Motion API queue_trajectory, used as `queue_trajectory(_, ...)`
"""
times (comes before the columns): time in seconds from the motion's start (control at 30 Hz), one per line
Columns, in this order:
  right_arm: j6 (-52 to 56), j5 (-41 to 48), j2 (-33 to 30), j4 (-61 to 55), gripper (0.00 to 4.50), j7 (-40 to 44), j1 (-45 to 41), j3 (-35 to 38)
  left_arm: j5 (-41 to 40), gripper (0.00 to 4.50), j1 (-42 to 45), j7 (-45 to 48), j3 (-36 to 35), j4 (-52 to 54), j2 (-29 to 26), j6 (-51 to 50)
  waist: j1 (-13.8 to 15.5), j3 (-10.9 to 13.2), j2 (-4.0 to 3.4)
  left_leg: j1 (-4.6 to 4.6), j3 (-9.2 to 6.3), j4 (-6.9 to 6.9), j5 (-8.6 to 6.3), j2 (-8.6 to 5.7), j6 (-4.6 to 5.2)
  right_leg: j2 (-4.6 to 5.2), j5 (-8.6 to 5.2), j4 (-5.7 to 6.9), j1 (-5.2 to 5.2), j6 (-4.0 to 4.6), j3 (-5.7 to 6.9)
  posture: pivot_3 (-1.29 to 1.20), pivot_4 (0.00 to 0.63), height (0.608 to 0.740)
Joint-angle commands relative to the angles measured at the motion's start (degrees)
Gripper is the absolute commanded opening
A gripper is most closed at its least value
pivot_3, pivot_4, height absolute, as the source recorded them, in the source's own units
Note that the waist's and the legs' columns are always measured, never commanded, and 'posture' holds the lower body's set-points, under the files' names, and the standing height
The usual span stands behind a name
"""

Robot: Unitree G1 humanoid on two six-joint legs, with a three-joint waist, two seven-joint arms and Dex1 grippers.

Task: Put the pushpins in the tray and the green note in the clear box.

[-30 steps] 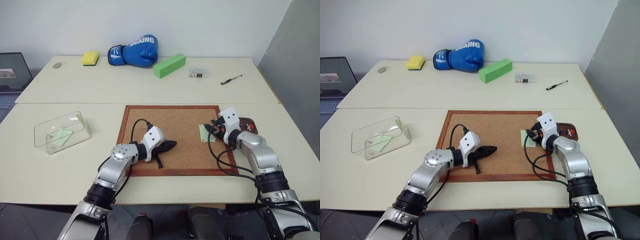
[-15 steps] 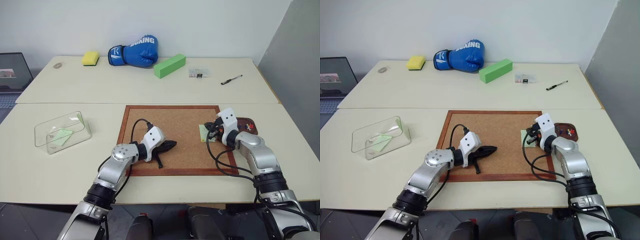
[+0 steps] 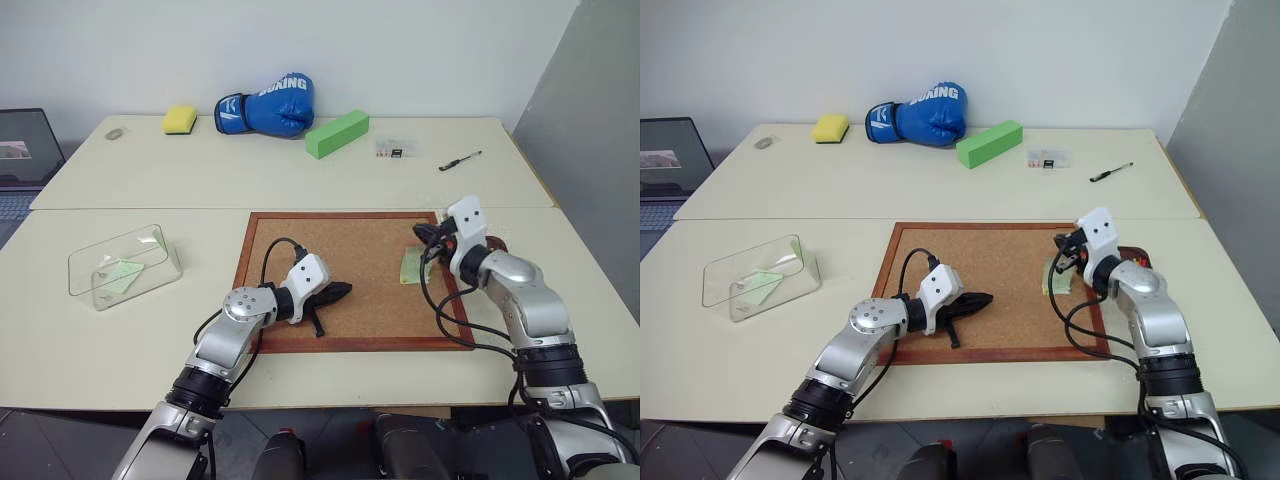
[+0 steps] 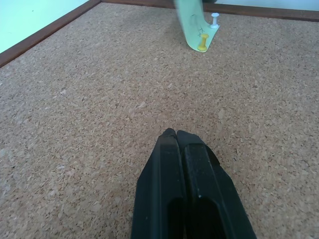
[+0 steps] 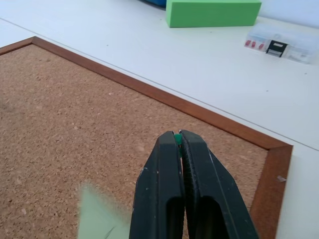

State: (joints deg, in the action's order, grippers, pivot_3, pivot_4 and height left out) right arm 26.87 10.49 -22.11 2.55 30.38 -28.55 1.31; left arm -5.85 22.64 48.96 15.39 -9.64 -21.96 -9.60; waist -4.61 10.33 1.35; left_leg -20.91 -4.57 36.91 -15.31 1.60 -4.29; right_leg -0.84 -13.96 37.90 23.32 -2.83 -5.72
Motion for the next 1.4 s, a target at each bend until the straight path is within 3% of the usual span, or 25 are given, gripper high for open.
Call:
queue_trajectory(0.03,2.33,2.22,-2.19,-7.42,0.04,-1.71,0.63,4.81,2.39,0.00,-2.54,0.20,2.42,-2.17,-0.57,-2.89,0.00,0.00,0.00,0.00,0.00,0.00,0.00,0.00,0.00,0.00,0.00,-0.01,0.00,0.00,0.00,0.00,0.150,0.740)
queue_trajectory(0.2,5.26,1.06,-7.67,-15.91,0.04,-2.75,7.93,8.68,2.29,0.00,-2.83,0.34,2.56,-2.10,-0.56,-2.91,0.25,-0.01,0.00,-0.04,-0.02,-0.04,-0.01,0.00,0.01,0.01,-0.01,-0.14,-0.02,-0.01,0.02,0.00,0.150,0.740)
queue_trajectory(0.43,2.76,-6.12,-16.32,-18.54,0.04,-2.63,19.70,7.16,2.17,0.00,-2.58,0.90,2.83,-2.34,-0.36,-3.04,0.06,-0.05,-0.06,-0.01,0.03,-0.07,-0.02,-0.01,0.02,0.03,-0.06,-0.24,-0.05,-0.01,-0.02,0.00,0.150,0.740)
queue_trajectory(1.1,-4.09,-11.39,-16.40,-3.26,0.04,-3.03,12.40,2.00,2.11,0.00,-1.97,0.86,2.27,-2.56,-0.57,-3.30,-0.13,-0.07,-0.09,0.01,0.08,-0.07,-0.02,-0.03,0.01,0.03,-0.22,-0.25,-0.07,0.26,-0.09,0.00,0.150,0.740)
queue_trajectory(1.13,-4.28,-11.50,-16.41,-2.85,0.47,-2.95,12.25,1.96,2.10,0.00,-1.97,0.83,2.24,-2.58,-0.56,-3.31,-0.13,-0.06,-0.09,0.02,0.08,-0.07,-0.02,-0.03,0.01,0.03,-0.22,-0.25,-0.07,0.26,-0.09,0.00,0.150,0.740)
queue_trajectory(1.4,-5.57,-12.22,-15.87,0.19,1.99,-3.12,10.56,1.63,2.15,0.00,-1.96,0.54,1.96,-2.70,-0.57,-3.26,-0.13,-0.06,-0.09,0.02,0.07,-0.06,-0.02,-0.03,0.01,0.03,-0.22,-0.25,-0.07,0.26,-0.09,0.00,0.150,0.740)
